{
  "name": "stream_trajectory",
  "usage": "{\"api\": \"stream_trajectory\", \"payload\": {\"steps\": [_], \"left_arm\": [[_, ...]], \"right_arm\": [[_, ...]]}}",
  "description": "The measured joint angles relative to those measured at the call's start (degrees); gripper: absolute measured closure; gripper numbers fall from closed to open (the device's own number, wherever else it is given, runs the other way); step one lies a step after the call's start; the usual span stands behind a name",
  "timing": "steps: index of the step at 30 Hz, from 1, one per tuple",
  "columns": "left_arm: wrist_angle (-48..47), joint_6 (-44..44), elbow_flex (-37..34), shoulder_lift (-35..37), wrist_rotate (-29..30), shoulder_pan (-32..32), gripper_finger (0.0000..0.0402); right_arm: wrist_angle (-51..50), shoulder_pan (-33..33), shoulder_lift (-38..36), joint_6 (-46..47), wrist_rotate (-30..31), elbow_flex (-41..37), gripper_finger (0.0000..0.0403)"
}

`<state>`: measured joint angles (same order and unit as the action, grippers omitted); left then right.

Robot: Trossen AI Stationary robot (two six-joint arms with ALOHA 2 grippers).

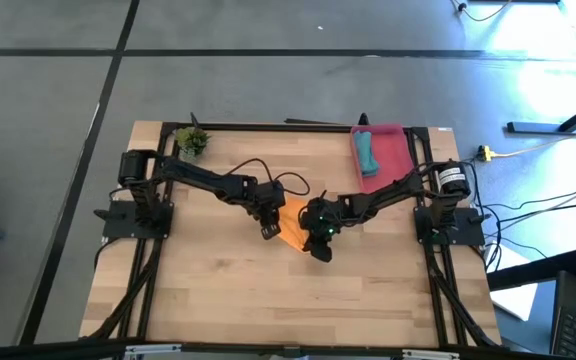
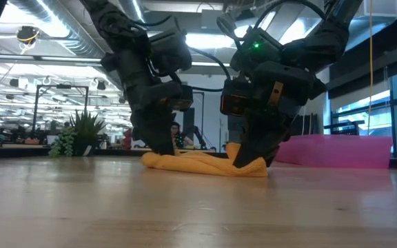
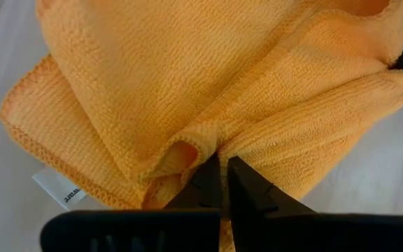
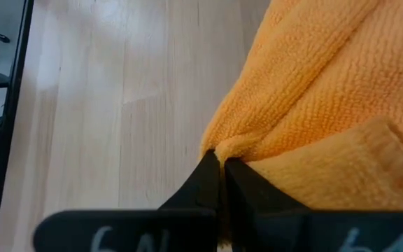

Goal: Roll microfiber towels into tight, uniform cylinder then place into a basket
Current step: Roll the yellow microfiber cloth on the table

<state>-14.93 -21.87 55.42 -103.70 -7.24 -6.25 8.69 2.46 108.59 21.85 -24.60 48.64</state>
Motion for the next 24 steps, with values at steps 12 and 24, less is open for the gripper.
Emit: {"api": "stream_trajectory", "payload": {"steps": [12,24], "left_arm": [[-0.86,2.50,-0.02,-0.11,2.13,2.65,0.0401],[-1.01,2.49,-0.09,-0.13,2.82,3.74,0.0401]], "right_arm": [[-1.99,-0.44,-2.80,0.33,-0.68,-0.22,0.0396],[-5.22,-0.82,-5.19,0.04,0.77,-0.15,0.0396]]}}
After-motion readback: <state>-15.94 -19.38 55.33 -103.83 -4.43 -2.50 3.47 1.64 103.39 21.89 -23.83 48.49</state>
